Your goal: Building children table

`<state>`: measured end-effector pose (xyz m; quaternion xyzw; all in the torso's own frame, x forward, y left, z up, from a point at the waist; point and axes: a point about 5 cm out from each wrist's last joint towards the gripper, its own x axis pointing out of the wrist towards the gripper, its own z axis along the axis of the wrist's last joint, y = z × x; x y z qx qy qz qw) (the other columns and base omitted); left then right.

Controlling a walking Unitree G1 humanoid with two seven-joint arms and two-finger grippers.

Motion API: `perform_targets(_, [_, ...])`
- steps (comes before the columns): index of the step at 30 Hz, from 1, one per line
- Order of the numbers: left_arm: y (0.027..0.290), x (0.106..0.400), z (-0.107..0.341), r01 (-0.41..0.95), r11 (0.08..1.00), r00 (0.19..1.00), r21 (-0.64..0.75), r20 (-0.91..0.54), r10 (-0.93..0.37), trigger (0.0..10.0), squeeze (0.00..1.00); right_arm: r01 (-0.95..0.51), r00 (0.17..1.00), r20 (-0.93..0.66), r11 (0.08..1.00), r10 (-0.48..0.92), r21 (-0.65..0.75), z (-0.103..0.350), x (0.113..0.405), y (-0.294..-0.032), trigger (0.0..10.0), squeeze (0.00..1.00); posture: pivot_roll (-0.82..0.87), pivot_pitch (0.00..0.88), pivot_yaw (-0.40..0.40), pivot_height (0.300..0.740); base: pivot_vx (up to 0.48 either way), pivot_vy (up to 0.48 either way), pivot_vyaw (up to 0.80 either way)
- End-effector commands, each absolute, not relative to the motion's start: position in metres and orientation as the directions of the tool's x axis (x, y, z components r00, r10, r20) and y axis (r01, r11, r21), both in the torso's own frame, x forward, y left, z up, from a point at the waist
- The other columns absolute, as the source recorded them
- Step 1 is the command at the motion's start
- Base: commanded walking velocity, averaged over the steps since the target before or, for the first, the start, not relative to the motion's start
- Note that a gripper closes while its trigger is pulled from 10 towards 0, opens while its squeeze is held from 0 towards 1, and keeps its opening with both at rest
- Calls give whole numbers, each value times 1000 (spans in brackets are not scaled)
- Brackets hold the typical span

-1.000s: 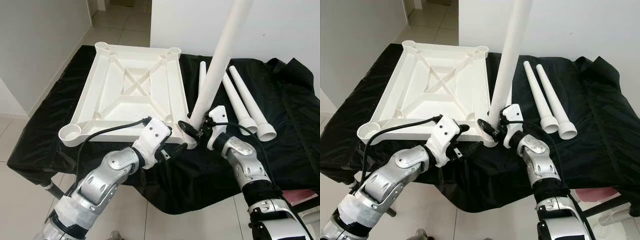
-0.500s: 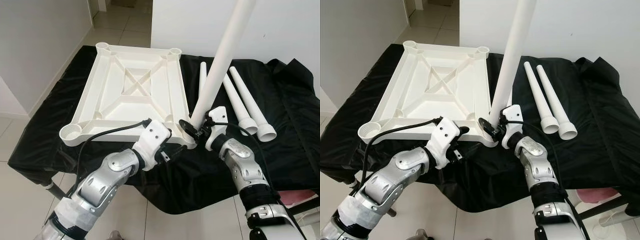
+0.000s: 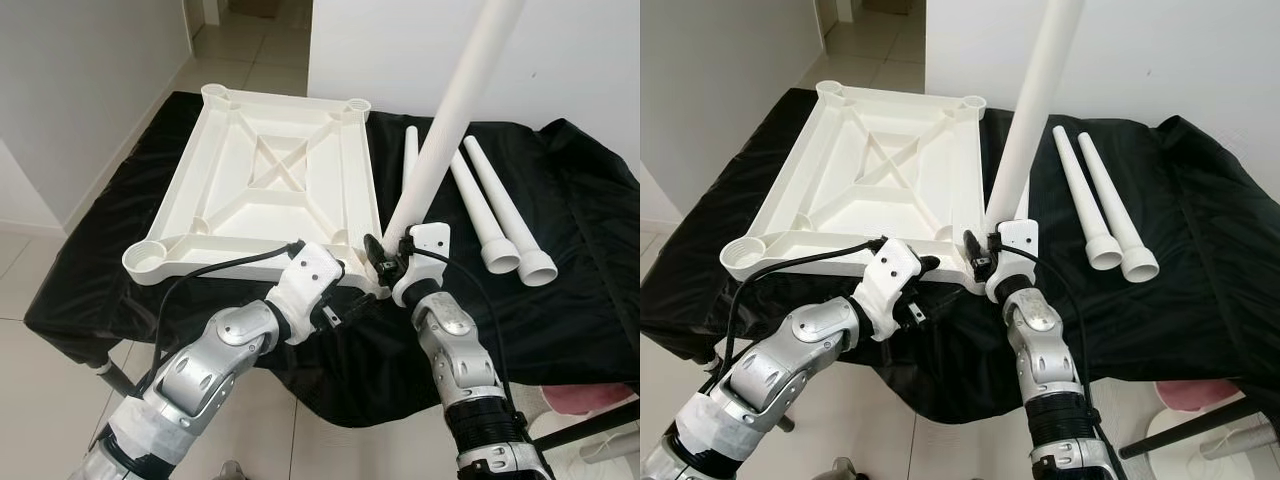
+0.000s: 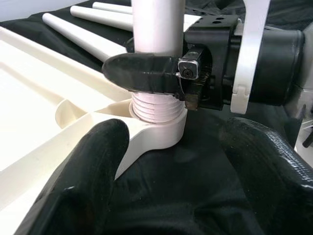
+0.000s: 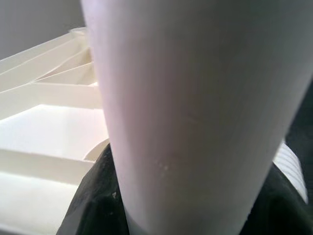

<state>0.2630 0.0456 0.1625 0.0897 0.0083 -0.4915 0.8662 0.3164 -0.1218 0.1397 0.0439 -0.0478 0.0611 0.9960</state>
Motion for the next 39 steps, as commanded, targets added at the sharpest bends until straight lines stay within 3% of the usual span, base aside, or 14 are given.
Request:
perform_targets(1, [41, 255, 160, 909, 396, 412, 128, -130, -902, 10000, 0, -51, 997, 68, 990, 43, 132, 135, 311, -124, 10000, 0, 24, 22, -57, 740, 0, 0, 0])
perform_targets(4, [41, 254, 160, 911, 392, 408, 129, -131, -904, 10000, 0, -82, 995, 69, 987, 73, 141, 136, 308, -114, 10000, 0, 24, 22, -57, 740, 0, 0, 0])
perform_targets(13, [41, 255, 160, 911, 391, 407, 131, -132, -904, 10000, 0, -61, 996, 80, 990, 51, 131, 141, 309, -116, 10000, 0, 24, 17, -58, 740, 0, 0, 0])
perform_targets(23, [41, 256, 160, 909, 395, 411, 134, -134, -902, 10000, 0, -132, 988, 98, 981, 119, 142, 146, 311, -114, 10000, 0, 27, 12, -60, 740, 0, 0, 0])
perform_targets(24, [41, 256, 160, 908, 397, 414, 135, -133, -900, 10000, 0, -144, 986, 105, 980, 130, 140, 147, 311, -114, 10000, 812, 27, 13, -61, 740, 0, 0, 0])
perform_targets(26, [41, 257, 160, 907, 399, 416, 136, -132, -900, 10000, 0, -151, 985, 109, 979, 136, 139, 147, 311, -114, 10000, 812, 27, 13, -61, 740, 0, 0, 0])
perform_targets(27, [41, 257, 161, 906, 401, 418, 137, -132, -899, 10000, 0, -160, 983, 118, 977, 144, 142, 148, 311, -114, 10000, 1000, 29, 15, -62, 740, 0, 0, 0])
perform_targets(32, [42, 256, 160, 905, 403, 420, 136, -134, -897, 10000, 0, -202, 975, 118, 972, 188, 123, 147, 311, -119, 10000, 1000, 30, 17, -62, 740, 0, 0, 0])
perform_targets(33, [43, 256, 160, 904, 406, 423, 137, -136, -896, 10000, 0, -239, 967, 124, 963, 224, 124, 147, 310, -123, 10000, 835, 31, 20, -63, 740, 0, 0, 0])
perform_targets(34, [43, 256, 160, 904, 406, 423, 137, -136, -896, 10000, 0, -239, 967, 124, 963, 224, 124, 147, 310, -123, 10000, 835, 31, 20, -63, 740, 0, 0, 0])
perform_targets(35, [43, 257, 160, 903, 408, 425, 138, -137, -895, 10000, 0, -273, 958, 129, 954, 258, 120, 146, 310, -126, 10000, 0, 31, 21, -63, 740, 0, 0, 0])
perform_targets(39, [44, 258, 160, 901, 411, 429, 139, -136, -893, 10000, 0, -376, 922, 132, 923, 364, 81, 145, 308, -134, 10000, 0, 29, 25, -63, 740, 0, 0, 0])
